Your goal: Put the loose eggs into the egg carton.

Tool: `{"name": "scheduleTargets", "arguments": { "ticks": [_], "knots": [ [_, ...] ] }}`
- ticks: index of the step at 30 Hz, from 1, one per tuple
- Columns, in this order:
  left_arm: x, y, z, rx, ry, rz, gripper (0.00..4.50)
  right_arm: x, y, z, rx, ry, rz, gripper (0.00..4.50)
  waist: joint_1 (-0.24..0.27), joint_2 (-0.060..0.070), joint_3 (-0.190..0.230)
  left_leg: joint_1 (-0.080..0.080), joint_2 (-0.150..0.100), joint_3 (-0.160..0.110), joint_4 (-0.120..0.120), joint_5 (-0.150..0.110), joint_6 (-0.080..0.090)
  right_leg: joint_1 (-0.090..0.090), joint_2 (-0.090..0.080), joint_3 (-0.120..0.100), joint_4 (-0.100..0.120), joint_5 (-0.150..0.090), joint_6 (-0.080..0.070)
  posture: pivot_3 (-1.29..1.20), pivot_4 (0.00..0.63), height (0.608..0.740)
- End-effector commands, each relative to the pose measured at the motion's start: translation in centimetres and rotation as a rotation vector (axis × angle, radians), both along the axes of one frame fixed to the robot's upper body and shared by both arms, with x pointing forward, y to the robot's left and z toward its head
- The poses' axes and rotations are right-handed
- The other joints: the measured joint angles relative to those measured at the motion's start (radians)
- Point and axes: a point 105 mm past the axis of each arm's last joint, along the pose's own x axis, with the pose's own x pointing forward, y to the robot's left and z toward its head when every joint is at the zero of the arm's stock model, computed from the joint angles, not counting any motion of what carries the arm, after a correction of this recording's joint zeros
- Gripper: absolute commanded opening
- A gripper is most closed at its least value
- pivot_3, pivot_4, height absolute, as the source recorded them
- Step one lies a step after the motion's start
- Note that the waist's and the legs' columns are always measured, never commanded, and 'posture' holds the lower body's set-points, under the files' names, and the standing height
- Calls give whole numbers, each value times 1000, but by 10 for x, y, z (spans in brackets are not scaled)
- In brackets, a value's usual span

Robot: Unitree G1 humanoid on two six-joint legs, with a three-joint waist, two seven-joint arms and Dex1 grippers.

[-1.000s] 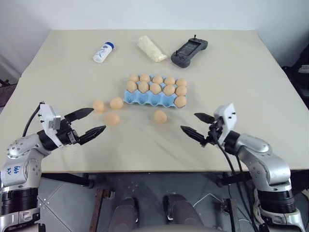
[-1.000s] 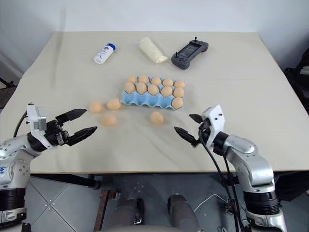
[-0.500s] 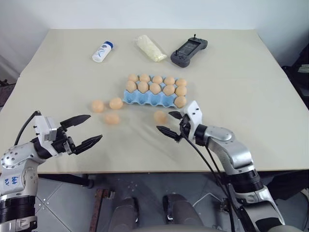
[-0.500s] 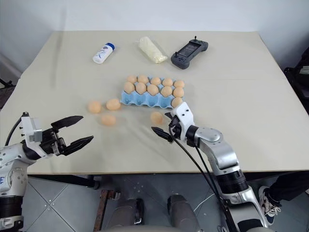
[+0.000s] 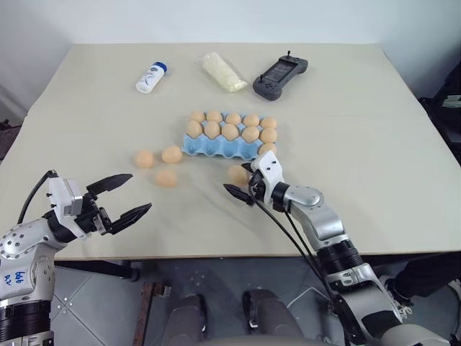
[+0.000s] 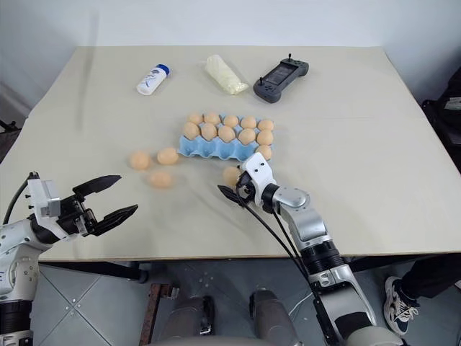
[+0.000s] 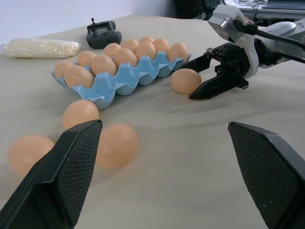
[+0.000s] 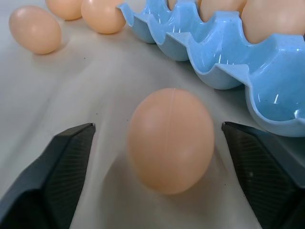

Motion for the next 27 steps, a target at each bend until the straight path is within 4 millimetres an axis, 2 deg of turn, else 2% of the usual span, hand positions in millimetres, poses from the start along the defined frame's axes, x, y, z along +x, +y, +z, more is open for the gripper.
{"name": "scheduleTargets", "arguments": {
  "ticks": [1, 4, 7, 13, 17, 20, 27],
  "knots": [
    [-3, -1, 14, -6, -63, 2, 4500, 3, 1, 16, 24, -64, -7, 3239, -4, 0, 0, 0, 0, 0, 0, 0, 0, 0, 0, 0, 0, 0, 0, 0, 150, 740],
    [-2, -2, 14, -9, -65, 4, 4500, 3, -1, 18, 32, -68, -9, 2157, -7, 0, 0, 0, 0, 0, 0, 0, 0, 0, 0, 0, 0, 0, 0, 0, 150, 740],
    [-2, -2, 14, -11, -66, 5, 4500, 0, -2, 29, 50, -92, 4, 1520, -8, 0, 0, 0, 0, 0, 0, 0, 0, 0, 0, 0, 0, 0, 0, 0, 150, 740],
    [-1, -2, 16, -21, -74, 10, 4500, -8, -7, 79, 140, -157, 56, 1457, -7, 0, 0, 0, 0, 0, 0, 0, 0, 0, 0, 0, 0, 0, 0, 0, 150, 740],
    [1, -2, 17, -26, -79, 12, 4500, 7, -10, 101, 133, -194, 18, 1435, -8, 0, 0, 0, 0, 0, 0, 0, 0, 0, 0, 0, 1, 0, 0, 0, 150, 740],
    [3, -4, 17, -31, -84, 12, 4500, 22, -7, 107, 107, -209, -12, 1435, -8, 0, 0, 1, 0, 0, 0, 0, 0, 0, 0, 0, 2, 0, 0, 0, 150, 740],
    [6, -4, 20, -32, -99, 15, 4500, 44, -2, 96, 32, -227, -43, 1435, -8, 0, 0, -1, 0, 0, -1, 0, 0, 0, 0, 0, -1, 0, 0, 0, 150, 740]
  ]
}}
